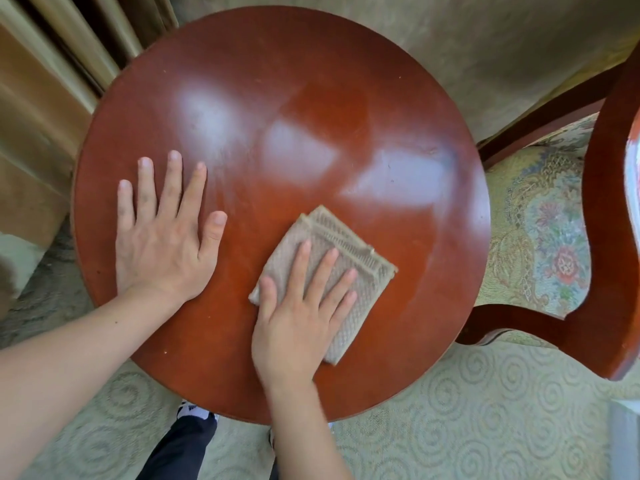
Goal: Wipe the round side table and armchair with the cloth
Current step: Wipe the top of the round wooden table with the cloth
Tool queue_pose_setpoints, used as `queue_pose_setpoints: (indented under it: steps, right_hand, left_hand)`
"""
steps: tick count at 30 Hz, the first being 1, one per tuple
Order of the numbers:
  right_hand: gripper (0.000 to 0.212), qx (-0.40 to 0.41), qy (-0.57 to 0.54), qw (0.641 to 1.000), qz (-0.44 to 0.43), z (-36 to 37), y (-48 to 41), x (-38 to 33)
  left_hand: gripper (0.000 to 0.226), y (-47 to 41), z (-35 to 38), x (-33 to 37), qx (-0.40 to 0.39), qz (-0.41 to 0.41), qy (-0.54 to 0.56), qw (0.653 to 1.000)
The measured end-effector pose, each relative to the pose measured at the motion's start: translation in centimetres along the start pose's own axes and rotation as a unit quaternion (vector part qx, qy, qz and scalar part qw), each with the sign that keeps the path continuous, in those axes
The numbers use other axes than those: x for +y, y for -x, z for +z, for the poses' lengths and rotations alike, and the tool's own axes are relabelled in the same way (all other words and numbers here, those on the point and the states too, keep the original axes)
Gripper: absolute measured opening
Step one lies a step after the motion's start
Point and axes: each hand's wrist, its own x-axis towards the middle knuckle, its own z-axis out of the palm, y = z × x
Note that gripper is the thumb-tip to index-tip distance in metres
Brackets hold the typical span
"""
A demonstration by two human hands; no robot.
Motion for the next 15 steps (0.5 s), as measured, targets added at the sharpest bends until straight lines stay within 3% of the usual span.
queue_pose_setpoints:
  steps: [9,15]
  right_hand:
    - [0.077,-0.114,-0.023,0.993,-0.024,-2.7,-21.1,-1.9]
    - [0.077,-0.079,0.025,0.995,-0.055,-2.5,-19.5,-2.2]
  left_hand:
    - [0.075,-0.2,-0.3,-0.1,-0.017,-0.002,-0.013,1.0]
    - [0.074,-0.2,-0.1,0.0,-0.021,-0.006,-0.013,1.0]
